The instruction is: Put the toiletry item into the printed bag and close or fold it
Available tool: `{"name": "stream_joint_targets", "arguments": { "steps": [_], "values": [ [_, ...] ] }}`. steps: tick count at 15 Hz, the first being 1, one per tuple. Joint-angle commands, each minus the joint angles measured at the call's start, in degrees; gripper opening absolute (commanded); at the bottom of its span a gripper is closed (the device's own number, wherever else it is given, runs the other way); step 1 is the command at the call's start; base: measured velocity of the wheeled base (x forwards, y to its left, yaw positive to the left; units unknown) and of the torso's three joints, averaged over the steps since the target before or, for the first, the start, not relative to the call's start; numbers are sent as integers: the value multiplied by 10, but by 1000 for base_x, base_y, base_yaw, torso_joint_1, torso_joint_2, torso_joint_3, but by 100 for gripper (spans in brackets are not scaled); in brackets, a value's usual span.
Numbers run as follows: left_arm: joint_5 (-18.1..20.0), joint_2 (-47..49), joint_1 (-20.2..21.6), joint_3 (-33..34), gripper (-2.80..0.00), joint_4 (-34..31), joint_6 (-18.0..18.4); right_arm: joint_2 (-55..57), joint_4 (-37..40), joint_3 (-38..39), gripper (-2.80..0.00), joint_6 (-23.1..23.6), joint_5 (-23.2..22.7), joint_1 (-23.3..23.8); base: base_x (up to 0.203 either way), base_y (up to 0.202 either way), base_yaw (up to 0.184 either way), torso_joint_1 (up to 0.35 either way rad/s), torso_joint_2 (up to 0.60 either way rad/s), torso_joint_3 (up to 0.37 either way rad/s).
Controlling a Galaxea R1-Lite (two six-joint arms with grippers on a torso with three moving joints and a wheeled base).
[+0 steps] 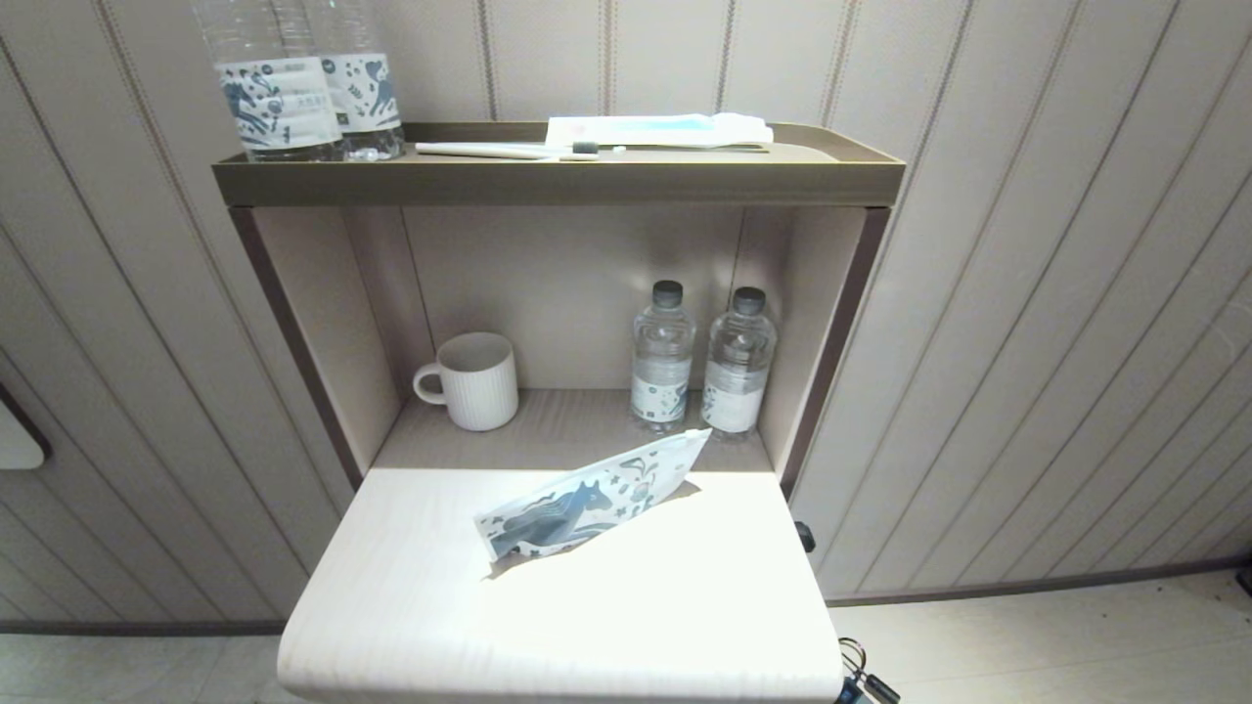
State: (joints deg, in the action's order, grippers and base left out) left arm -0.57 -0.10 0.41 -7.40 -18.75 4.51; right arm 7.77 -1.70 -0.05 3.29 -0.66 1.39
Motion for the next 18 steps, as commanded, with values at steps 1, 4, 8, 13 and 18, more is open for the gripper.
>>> {"name": "stream_joint_targets", "arguments": {
  "steps": [1,4,8,13,18],
  "values": [
    [3,1,0,30,-280,76,1,-77,-9,0,-280,-10,5,-8,0,0,0,0,0,0],
    [11,1,0,74,-280,182,-3,-78,-17,0,-280,-43,13,-9,0,0,0,0,0,0],
    [15,3,0,74,-280,176,-3,-78,-18,0,-280,-53,20,-9,0,0,0,0,0,0],
    [13,4,-1,74,-280,177,-10,-78,-18,0,-280,-58,24,-9,0,0,0,0,0,0],
    [5,4,-2,74,-280,178,-38,-78,-17,0,-280,-58,23,-9,0,0,0,0,0,0]
  ]
}}
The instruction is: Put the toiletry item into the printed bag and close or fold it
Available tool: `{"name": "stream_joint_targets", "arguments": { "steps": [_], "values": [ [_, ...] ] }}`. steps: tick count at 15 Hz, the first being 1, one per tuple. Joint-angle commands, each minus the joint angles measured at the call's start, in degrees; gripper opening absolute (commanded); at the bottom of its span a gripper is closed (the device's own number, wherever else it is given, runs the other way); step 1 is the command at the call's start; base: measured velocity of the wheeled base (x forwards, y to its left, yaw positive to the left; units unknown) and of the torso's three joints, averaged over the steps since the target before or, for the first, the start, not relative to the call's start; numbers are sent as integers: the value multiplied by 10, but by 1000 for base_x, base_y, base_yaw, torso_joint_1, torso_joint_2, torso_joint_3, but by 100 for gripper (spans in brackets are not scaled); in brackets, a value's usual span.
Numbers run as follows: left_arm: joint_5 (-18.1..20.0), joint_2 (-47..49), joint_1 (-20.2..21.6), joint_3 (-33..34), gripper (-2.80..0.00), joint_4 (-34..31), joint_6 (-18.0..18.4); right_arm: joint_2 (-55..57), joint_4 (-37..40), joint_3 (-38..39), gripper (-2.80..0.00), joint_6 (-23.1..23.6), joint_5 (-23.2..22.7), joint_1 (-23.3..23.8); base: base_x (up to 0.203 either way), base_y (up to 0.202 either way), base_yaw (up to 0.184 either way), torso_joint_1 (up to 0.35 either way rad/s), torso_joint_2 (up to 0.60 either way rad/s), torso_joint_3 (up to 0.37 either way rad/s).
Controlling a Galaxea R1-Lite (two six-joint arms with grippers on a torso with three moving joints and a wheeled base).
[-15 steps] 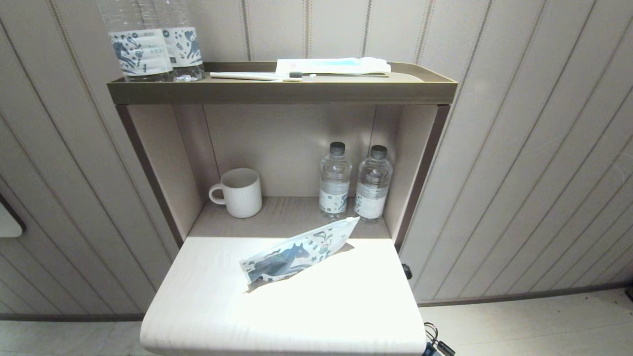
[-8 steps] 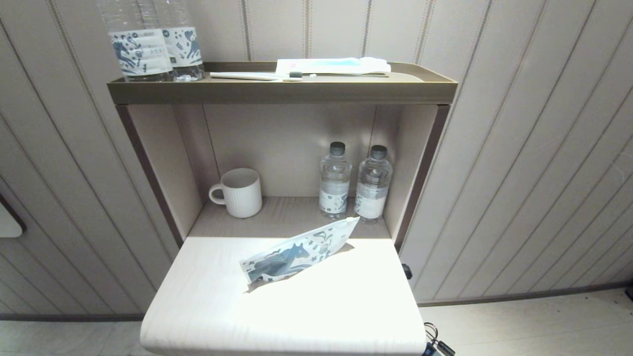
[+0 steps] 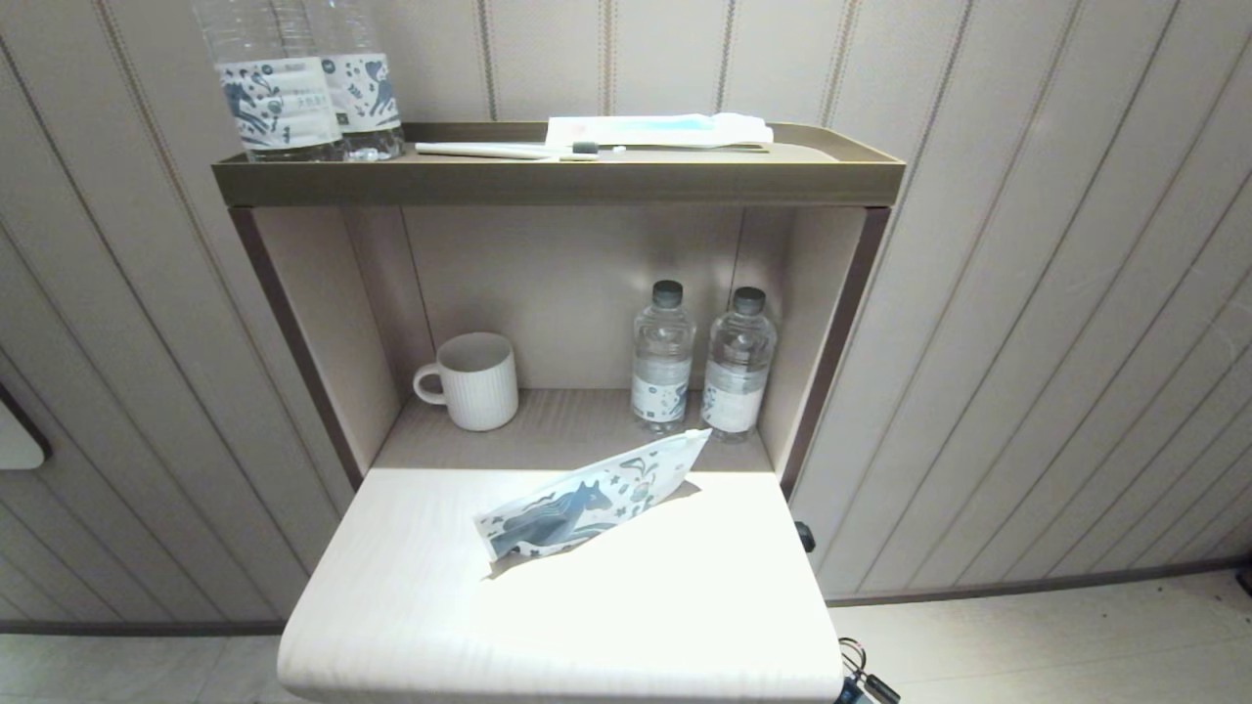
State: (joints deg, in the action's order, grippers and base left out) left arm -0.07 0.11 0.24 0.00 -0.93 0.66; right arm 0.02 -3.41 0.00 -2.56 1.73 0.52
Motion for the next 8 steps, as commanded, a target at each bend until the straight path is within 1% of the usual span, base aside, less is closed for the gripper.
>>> {"name": "stream_joint_targets", "arguments": {
  "steps": [1,8],
  "values": [
    [0,2,0,0,-280,0,0,0,0,0,-280,-1,0,0,0,0,0,0,0,0],
    [0,1,0,0,-280,1,-3,0,0,0,-280,-1,0,0,0,0,0,0,0,0]
  ]
}}
